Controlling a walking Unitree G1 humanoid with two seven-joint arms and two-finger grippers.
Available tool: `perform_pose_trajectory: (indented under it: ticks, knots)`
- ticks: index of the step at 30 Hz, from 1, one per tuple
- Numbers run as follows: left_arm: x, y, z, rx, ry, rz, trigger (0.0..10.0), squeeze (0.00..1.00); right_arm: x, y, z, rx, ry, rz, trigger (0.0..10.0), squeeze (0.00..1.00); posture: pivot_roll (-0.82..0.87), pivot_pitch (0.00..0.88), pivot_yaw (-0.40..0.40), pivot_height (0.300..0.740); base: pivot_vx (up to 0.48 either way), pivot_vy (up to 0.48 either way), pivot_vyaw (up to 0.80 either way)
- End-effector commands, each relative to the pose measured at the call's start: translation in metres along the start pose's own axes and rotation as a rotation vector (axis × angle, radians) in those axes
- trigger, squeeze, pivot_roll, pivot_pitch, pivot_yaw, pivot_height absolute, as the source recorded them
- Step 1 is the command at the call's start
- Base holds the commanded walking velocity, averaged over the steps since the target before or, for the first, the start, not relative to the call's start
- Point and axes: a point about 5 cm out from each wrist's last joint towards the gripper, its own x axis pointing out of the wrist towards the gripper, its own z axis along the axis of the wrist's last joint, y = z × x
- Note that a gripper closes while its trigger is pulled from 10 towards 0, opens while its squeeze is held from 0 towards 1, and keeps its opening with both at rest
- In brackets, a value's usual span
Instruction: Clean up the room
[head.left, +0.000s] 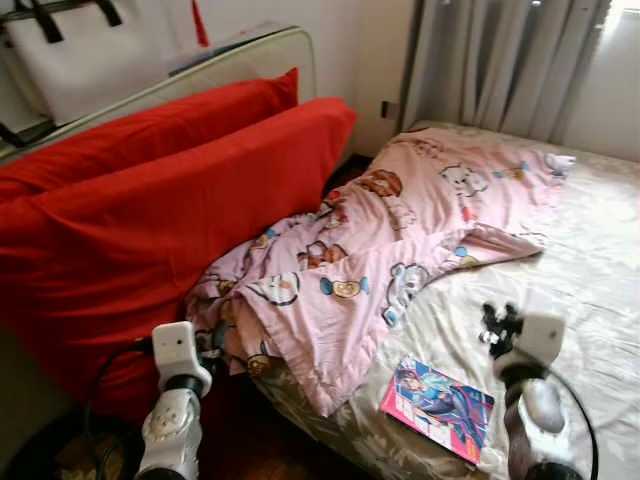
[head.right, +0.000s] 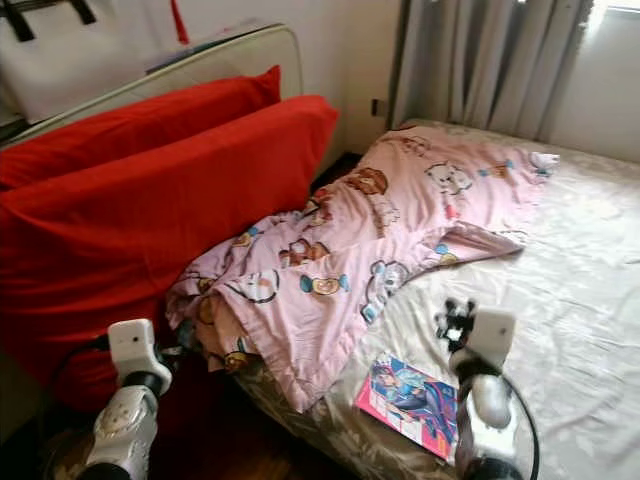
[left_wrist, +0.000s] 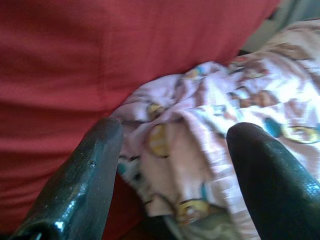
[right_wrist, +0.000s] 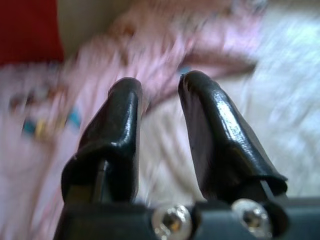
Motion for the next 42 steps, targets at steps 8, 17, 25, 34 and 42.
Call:
perform_pose_trajectory:
  ticks: [8, 17, 25, 34, 42]
  knots:
    - [-0.017, 0.000, 0.001, 0.051, -0.071, -0.052, 10.0, 0.00, -0.009, 0.011, 0.005, -0.044, -0.092, 0.093, 10.0, 0.00, -0.10, 0.000, 0.017, 0.740, 0.000, 0.000, 0.00]
    - [-0.028, 0.006, 0.004, 0.047, -0.103, -0.048, 10.0, 0.00, -0.019, 0.019, 0.005, -0.090, -0.116, 0.114, 10.0, 0.00, -0.08, 0.000, -0.006, 0.740, 0.000, 0.000, 0.00]
    - [-0.034, 0.006, 0.009, 0.050, -0.112, -0.048, 10.0, 0.00, -0.030, 0.016, -0.004, -0.071, -0.064, 0.079, 10.0, 0.00, -0.08, 0.000, 0.006, 0.740, 0.000, 0.000, -0.30]
    - [-0.039, 0.004, 0.007, 0.052, -0.080, -0.070, 10.0, 0.00, -0.043, 0.012, -0.010, -0.073, -0.029, 0.050, 10.0, 0.00, -0.09, 0.000, 0.014, 0.740, 0.000, 0.000, -0.74]
    - [-0.039, 0.007, 0.009, 0.051, -0.073, -0.039, 10.0, 0.00, -0.041, 0.018, -0.004, -0.084, -0.030, 0.071, 10.0, 0.00, -0.09, 0.000, 0.004, 0.740, 0.000, -0.300, -0.73]
